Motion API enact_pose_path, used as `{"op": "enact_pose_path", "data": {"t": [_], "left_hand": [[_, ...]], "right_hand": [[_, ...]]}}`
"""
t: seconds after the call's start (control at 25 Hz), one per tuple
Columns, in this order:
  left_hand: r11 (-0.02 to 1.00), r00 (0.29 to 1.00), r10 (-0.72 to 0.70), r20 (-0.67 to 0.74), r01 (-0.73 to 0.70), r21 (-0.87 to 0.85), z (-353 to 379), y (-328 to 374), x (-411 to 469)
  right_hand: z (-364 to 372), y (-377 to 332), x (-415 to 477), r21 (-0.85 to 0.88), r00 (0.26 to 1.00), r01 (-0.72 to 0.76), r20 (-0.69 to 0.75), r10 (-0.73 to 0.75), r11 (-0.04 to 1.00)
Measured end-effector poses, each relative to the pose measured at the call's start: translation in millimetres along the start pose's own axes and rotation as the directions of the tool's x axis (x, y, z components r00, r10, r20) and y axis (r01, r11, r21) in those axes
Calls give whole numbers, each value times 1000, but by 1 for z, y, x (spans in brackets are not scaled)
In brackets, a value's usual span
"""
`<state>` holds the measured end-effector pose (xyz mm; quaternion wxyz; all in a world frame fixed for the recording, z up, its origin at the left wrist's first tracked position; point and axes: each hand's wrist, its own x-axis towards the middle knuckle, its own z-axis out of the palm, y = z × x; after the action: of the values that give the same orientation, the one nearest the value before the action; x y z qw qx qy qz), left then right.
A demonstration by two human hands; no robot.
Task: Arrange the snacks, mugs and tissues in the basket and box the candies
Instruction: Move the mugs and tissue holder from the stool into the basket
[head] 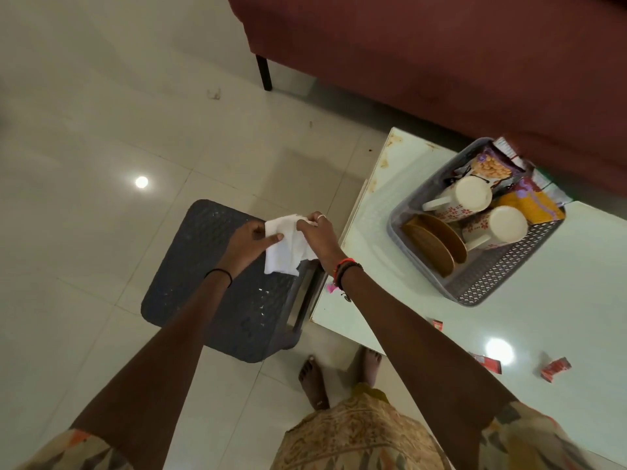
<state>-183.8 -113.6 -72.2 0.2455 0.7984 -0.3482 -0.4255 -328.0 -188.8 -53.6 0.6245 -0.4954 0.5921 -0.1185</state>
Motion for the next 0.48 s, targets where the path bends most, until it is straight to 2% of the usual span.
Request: {"op": "enact_pose_path", "data": {"t": [0.12,0.24,0.36,0.48], "left_hand": [[997,996,-25,91,32,-77,2,24,-10],[982,975,47,219,-5,-188,5,61,-19],[988,928,148,342,-123,-93,9,98,-18],[979,896,193,400,-204,-15,23,134,-14]], "right_hand": [[-23,-4,-14,32,998,-49,-23,50,998],[-51,-11,-28,26,998,-51,-24,51,998],[-80,-19,-36,11,1000,-9,12,9,1000],[-109,-21,-44,95,999,-38,15,37,995]]}}
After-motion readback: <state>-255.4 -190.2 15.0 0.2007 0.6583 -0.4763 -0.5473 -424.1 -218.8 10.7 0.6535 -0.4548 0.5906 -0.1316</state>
